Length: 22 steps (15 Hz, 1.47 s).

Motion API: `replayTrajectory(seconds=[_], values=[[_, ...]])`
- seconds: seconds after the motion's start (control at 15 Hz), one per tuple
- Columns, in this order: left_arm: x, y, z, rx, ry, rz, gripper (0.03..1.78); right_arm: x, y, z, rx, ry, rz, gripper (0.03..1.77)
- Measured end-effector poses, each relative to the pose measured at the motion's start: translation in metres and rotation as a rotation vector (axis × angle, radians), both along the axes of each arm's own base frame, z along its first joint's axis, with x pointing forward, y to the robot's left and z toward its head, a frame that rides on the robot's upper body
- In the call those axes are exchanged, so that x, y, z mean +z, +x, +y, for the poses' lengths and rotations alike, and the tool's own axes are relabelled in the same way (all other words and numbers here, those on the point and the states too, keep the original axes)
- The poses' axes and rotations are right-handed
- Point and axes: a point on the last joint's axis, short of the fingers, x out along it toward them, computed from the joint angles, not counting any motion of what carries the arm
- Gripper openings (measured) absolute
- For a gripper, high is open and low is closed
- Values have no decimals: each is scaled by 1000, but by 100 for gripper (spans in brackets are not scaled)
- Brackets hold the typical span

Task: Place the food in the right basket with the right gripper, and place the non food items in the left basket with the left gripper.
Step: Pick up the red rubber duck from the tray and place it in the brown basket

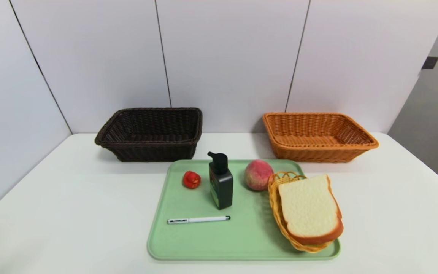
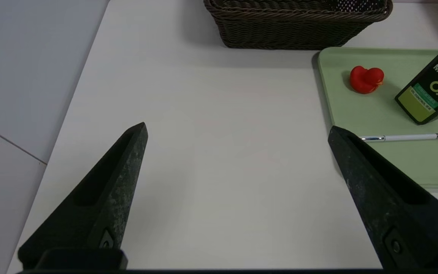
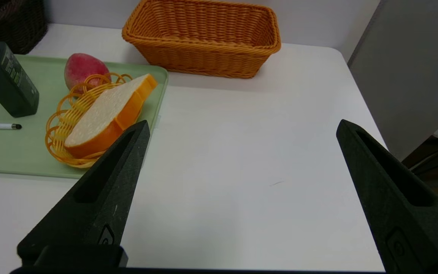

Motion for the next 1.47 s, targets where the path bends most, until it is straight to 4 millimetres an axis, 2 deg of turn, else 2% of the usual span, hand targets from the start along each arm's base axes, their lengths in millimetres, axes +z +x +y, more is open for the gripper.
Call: replayTrajectory(seconds=[0.13, 0.33, 0.6, 0.8, 1.07, 1.27, 1.47], values=[[11, 30, 0, -11, -6, 63, 169, 10, 16, 0, 3, -1, 47, 170], [18, 62, -1, -23, -12, 131, 169, 28, 42, 1, 34, 3, 105, 170], [15, 94, -1, -23, -28, 216, 169, 51, 86, 4, 141, 29, 184, 170], [19, 107, -10, -148, -87, 231, 169, 58, 123, 7, 207, 47, 255, 170], [25, 122, -34, -329, -112, 260, 169, 59, 159, 24, 315, 40, 331, 170], [27, 139, -58, -388, -167, 322, 169, 59, 172, 35, 371, 31, 353, 170], [19, 161, -84, -371, -157, 389, 169, 58, 178, 45, 413, 23, 369, 170]])
